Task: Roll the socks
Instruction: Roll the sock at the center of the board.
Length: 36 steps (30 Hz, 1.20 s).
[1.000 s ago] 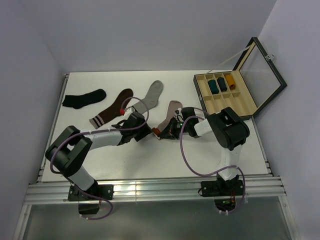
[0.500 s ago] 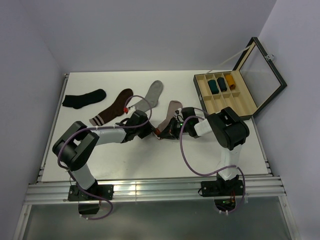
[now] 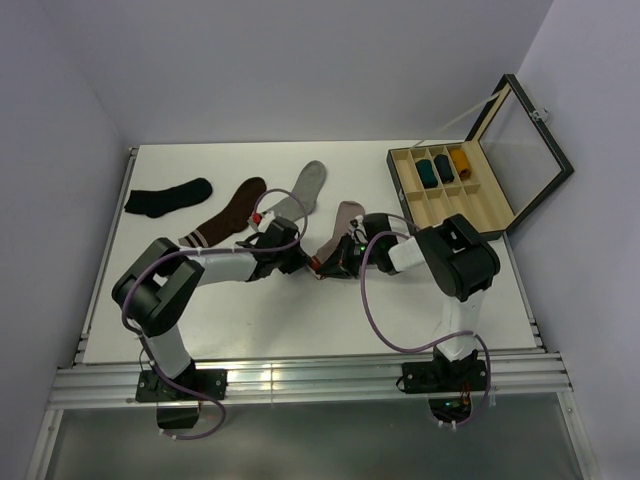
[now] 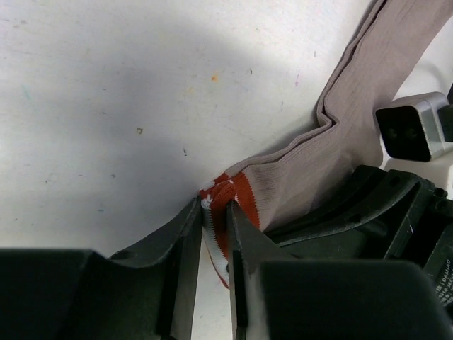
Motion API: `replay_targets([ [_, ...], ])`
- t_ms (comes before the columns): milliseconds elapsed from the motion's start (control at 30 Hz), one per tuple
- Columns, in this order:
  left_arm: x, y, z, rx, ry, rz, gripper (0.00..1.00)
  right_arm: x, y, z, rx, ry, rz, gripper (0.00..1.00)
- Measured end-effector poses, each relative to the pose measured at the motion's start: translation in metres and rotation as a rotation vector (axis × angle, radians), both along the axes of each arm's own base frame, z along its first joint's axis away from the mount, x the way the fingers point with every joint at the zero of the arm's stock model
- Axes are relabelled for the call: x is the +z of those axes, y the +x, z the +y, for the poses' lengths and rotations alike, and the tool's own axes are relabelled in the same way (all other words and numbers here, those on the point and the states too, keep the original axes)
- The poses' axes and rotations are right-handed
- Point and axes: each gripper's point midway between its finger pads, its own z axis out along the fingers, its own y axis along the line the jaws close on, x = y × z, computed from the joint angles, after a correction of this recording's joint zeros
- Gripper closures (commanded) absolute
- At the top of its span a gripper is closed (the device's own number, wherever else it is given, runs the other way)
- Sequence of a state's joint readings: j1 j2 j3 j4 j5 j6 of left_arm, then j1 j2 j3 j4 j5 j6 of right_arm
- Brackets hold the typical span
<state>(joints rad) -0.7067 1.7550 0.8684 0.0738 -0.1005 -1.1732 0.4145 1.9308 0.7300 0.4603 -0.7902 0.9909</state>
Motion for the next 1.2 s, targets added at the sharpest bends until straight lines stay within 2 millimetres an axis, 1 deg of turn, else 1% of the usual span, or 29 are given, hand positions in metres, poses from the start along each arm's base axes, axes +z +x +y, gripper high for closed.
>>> replay_targets([
  [33, 0.000, 0.000, -0.001, -0.001, 0.002, 0.002, 0.77, 0.000, 0.000, -0.001, 0.002, -0.007, -0.004, 0.86],
  [67, 0.000, 0.001, -0.001, -0.003, 0.004, 0.005, 0.79, 0.001, 0.001, -0.002, 0.002, -0.019, -0.013, 0.79],
  [133, 0.001, 0.000, -0.003, -0.007, 0.009, 0.010, 0.85, 0.002, 0.001, -0.004, -0.001, -0.044, -0.031, 0.72],
  [167, 0.001, 0.000, -0.003, -0.010, 0.013, 0.012, 0.87, 0.003, 0.002, -0.005, 0.000, -0.061, -0.045, 0.65],
  [233, 0.002, -0.001, -0.004, -0.017, 0.028, 0.016, 0.90, 0.007, 0.001, -0.007, 0.007, -0.096, -0.078, 0.59],
  [267, 0.002, -0.001, -0.003, -0.017, 0.034, 0.017, 0.90, 0.009, 0.001, -0.008, 0.011, -0.122, -0.103, 0.54],
  [300, 0.002, -0.002, -0.003, -0.022, 0.045, 0.018, 0.92, 0.011, 0.001, -0.008, 0.015, -0.143, -0.119, 0.52],
  [433, 0.003, -0.002, 0.000, -0.037, 0.097, 0.016, 0.92, 0.024, -0.001, -0.008, 0.055, -0.279, -0.266, 0.51],
  [567, 0.004, -0.002, 0.005, -0.053, 0.146, 0.014, 0.92, 0.043, -0.004, 0.000, 0.106, -0.384, -0.463, 0.52],
  [700, 0.004, -0.002, 0.009, -0.071, 0.190, 0.014, 0.92, 0.051, -0.007, 0.006, 0.152, -0.452, -0.612, 0.52],
  [800, 0.004, -0.001, 0.010, -0.086, 0.218, 0.018, 0.92, 0.049, -0.010, 0.008, 0.182, -0.507, -0.713, 0.52],
  [1033, 0.003, 0.002, 0.008, -0.119, 0.255, 0.025, 0.91, 0.034, -0.018, 0.007, 0.225, -0.621, -0.924, 0.52],
  [1200, 0.004, 0.003, 0.007, -0.127, 0.262, 0.029, 0.91, 0.033, -0.016, 0.008, 0.213, -0.666, -1.020, 0.52],
])
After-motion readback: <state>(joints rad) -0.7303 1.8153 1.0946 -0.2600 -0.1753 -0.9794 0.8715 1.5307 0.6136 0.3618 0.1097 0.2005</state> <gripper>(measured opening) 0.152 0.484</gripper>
